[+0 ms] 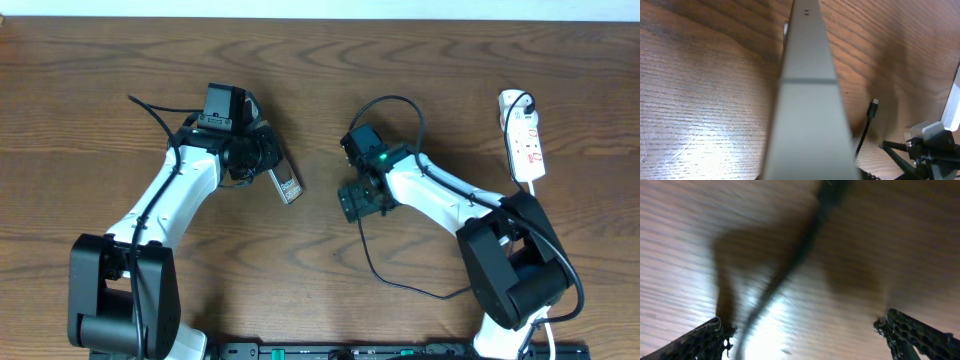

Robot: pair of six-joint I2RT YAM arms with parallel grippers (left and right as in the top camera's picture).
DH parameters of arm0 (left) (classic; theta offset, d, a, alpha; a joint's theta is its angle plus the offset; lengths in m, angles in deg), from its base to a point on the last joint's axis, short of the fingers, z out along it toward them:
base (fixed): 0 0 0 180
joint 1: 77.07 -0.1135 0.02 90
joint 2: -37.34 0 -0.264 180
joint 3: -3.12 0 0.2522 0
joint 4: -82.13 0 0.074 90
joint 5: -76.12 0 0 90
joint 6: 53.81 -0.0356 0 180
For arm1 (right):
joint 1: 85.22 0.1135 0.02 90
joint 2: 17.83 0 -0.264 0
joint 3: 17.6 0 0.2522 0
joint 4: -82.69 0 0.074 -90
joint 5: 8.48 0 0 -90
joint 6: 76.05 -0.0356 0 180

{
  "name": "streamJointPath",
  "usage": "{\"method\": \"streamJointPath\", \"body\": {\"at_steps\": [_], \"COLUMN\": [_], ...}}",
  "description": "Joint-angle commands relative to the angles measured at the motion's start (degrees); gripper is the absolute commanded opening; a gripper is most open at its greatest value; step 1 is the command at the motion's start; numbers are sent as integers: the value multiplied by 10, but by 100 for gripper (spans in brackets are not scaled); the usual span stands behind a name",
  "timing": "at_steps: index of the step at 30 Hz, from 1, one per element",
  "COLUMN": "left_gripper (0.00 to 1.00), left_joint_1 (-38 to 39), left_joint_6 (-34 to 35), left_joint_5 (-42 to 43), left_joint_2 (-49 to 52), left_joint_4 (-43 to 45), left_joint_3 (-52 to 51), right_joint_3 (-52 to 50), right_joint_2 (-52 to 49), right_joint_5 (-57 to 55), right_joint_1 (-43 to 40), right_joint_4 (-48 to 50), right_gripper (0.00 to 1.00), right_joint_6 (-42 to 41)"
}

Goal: Plug charger to phone and switch on socket

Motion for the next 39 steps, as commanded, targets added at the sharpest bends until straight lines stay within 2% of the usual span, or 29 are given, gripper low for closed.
{"method": "streamJointPath", "body": {"at_steps": [1,4,10,11,14,17,22,26,29,31,32,35,39], "left_gripper": [7,7,8,8,7,8,7,7,7,7,8,8,7], "left_joint_1": [-1,-1,-1,-1,-1,-1,-1,-1,-1,-1,-1,-1,-1], "left_joint_6": [-4,-4,-4,-4,-4,-4,-4,-18,-27,-30,-32,-32,-39], "left_joint_5": [4,4,4,4,4,4,4,3,4,4,4,4,4], "left_joint_2": [-7,-7,-7,-7,-7,-7,-7,-7,-7,-7,-7,-7,-7], "left_joint_4": [-1,-1,-1,-1,-1,-1,-7,-7,-7,-7,-8,-12,-16], "left_joint_3": [3,3,3,3,3,3,3,3,3,3,3,3,3], "right_joint_3": [-12,-12,-6,-3,13,13,-11,-27,-28,-28,-28,-28,-28], "right_joint_2": [-23,-23,-23,-23,-23,-23,-23,-23,-23,-23,-23,-23,-23], "right_joint_5": [-126,-176,-172,-162,-26,63,68,66,45,45,49,73,76], "right_joint_1": [-28,-64,-144,-153,-179,-196,-203,-207,-219,-222,-222,-221,-221], "right_joint_4": [-44,-83,-105,-105,-93,-93,-95,-50,3,46,80,92,50], "right_gripper": [99,99,99,99,99,99,99,98,80,59,44,43,42], "right_joint_6": [3,-5,-18,-18,-18,-29,-103,-115,-144,-142,-142,-138,-138]}}
